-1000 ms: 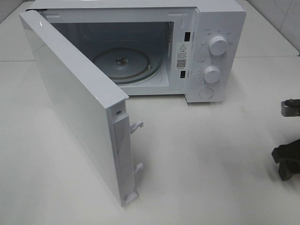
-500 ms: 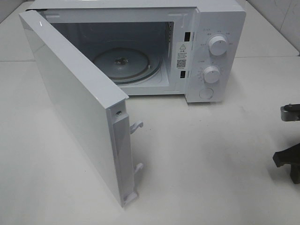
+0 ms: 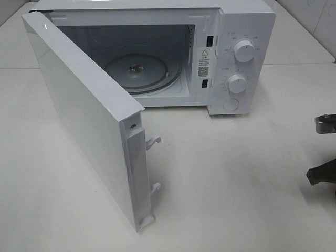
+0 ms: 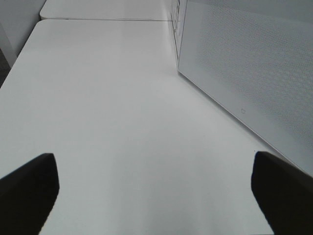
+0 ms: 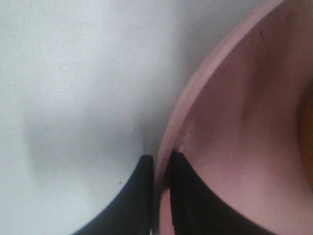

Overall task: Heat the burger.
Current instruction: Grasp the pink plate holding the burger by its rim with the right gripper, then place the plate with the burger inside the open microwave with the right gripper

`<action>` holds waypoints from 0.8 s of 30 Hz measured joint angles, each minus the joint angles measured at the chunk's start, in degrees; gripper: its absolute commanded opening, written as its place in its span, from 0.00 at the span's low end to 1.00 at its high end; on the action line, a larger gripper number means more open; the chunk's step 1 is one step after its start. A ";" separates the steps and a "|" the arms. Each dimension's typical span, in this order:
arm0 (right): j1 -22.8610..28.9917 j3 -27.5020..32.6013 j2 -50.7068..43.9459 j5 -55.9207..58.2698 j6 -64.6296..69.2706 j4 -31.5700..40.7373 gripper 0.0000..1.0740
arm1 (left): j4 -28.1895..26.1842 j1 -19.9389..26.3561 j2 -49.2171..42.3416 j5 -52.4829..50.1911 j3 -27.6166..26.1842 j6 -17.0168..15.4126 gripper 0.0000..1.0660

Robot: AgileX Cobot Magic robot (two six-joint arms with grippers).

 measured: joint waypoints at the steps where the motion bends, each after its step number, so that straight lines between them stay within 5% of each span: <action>1: 0.00 0.00 0.00 0.06 0.17 -0.06 0.00 | 0.00 0.00 0.00 0.00 0.00 0.00 0.94; 24: 8.71 0.17 -0.80 4.64 9.80 -8.59 0.00 | 0.00 0.00 0.00 0.00 0.00 0.00 0.94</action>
